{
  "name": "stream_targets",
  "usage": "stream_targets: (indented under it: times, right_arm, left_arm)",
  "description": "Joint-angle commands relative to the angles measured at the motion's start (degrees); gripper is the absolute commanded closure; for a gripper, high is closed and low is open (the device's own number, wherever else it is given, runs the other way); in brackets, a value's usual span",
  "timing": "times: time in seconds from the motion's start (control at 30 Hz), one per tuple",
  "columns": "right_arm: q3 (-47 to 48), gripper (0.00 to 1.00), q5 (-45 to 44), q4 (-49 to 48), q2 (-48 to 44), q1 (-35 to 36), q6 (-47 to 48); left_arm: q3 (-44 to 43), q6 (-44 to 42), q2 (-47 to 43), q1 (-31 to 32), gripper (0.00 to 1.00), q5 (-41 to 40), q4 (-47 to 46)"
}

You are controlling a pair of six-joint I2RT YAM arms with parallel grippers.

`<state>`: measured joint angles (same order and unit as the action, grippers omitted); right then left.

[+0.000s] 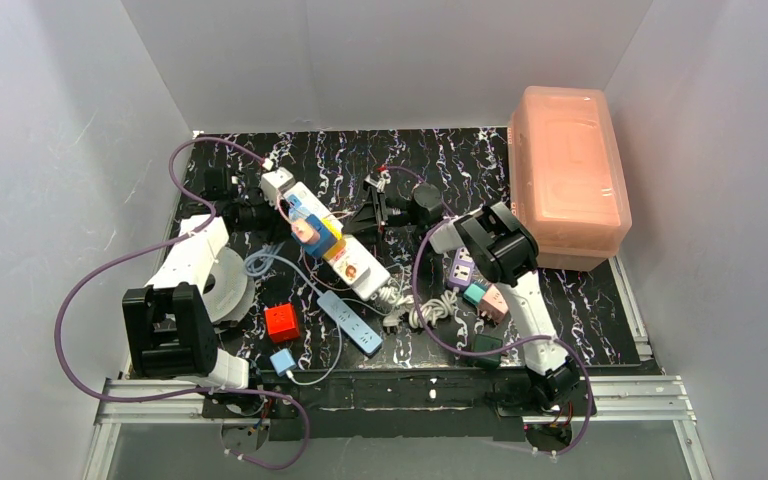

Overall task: Pull the plug off the socket
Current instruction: Remove the plug from the socket.

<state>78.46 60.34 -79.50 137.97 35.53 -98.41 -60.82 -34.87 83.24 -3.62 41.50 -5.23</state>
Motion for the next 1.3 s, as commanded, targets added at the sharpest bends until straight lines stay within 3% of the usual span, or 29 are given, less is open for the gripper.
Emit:
stream_targets:
  times: [0.0,0.23,0.4,0.57,0.73,0.97,1.27]
  right_arm:
    - [0.35,0.34,3.92,0.85,-10.10,0.57,4.76]
    - [-2.84,0.21,7.74,20.67,-17.30,-5.72,21.45]
    - [2.20,0.18,5.83,54.07,-22.49,-7.75,46.50]
    - [7.04,0.16,-6.81,79.85,-27.66,-7.76,66.84]
    - [6.81,0.15,-12.90,80.27,-32.34,-6.94,73.47]
    - [20.85,0.13,-18.61,90.22,-28.68,0.44,82.93]
    - [28.57,0.11,-19.45,89.28,-21.05,6.20,83.24]
  left_arm:
    - [-3.63,1.95,-0.26,0.30,1.00,5.23,1.13]
    - [-4.94,4.59,-0.36,0.70,1.00,6.80,-0.98]
    - [-5.46,4.88,-0.45,1.36,1.00,7.15,-0.53]
    - [-4.24,3.50,-1.59,1.77,1.00,7.20,0.13]
    - [-3.62,1.67,-2.32,1.99,1.00,7.63,0.98]
    - [-4.28,0.68,-2.72,2.81,1.00,7.31,1.85]
    - [-4.84,1.89,-3.39,2.77,1.00,6.71,2.35]
